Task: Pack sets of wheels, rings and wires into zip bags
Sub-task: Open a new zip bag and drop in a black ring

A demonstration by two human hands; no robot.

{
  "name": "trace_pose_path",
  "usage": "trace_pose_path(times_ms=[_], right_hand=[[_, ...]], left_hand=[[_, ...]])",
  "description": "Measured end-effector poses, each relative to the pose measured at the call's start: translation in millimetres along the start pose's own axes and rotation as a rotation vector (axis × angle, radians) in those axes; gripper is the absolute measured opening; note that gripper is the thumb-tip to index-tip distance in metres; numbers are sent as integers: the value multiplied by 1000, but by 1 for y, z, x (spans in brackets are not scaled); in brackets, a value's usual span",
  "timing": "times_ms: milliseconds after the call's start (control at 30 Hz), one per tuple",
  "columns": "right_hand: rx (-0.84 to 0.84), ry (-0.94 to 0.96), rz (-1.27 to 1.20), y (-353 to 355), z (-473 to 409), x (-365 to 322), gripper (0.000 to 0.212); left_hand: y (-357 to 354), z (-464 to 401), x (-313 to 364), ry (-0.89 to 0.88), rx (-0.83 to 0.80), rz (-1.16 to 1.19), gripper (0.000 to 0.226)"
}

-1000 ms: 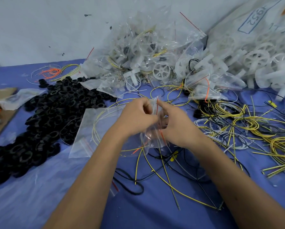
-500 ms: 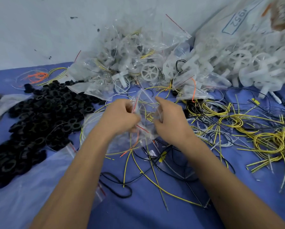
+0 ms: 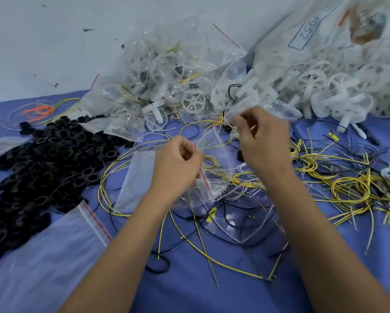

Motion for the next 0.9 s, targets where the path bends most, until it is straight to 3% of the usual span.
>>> trace_pose_path(times_ms=[67, 133, 300, 367, 533, 767, 833, 900], right_hand=[[-69, -117, 203, 19, -8, 26, 9], [-197, -200, 349, 34, -8, 50, 14], [-506, -313, 430, 41, 1, 71, 33], [-506, -333, 433, 37, 2, 75, 35], [-361, -367, 347, 39, 0, 88, 10], [382, -202, 4, 67, 2, 77, 27], [487, -188, -162, 68, 3, 74, 28], [469, -183, -383, 64, 3, 70, 28]], left_hand=[[-11, 4, 1, -19, -35, 10, 20], [-17, 7, 1, -23, -55, 32, 22], [-22, 9, -7, 28, -80, 120, 27], [-25, 9, -11, 46, -91, 135, 29], [-25, 7, -17, 57, -112, 156, 29], [-22, 3, -23, 83, -79, 214, 30], [-20, 3, -22, 77, -35, 230, 26], [-19, 4, -20, 36, 37, 223, 20]])
Point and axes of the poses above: each hand's wrist, its own z-axis away from the middle knuckle, its own y-axis out of the back of the hand, x = y × z, the point moved 3 cm from there along -z, towards the middle knuckle, and after that the axes turned 6 degrees about -x, right-handed, at the moved point
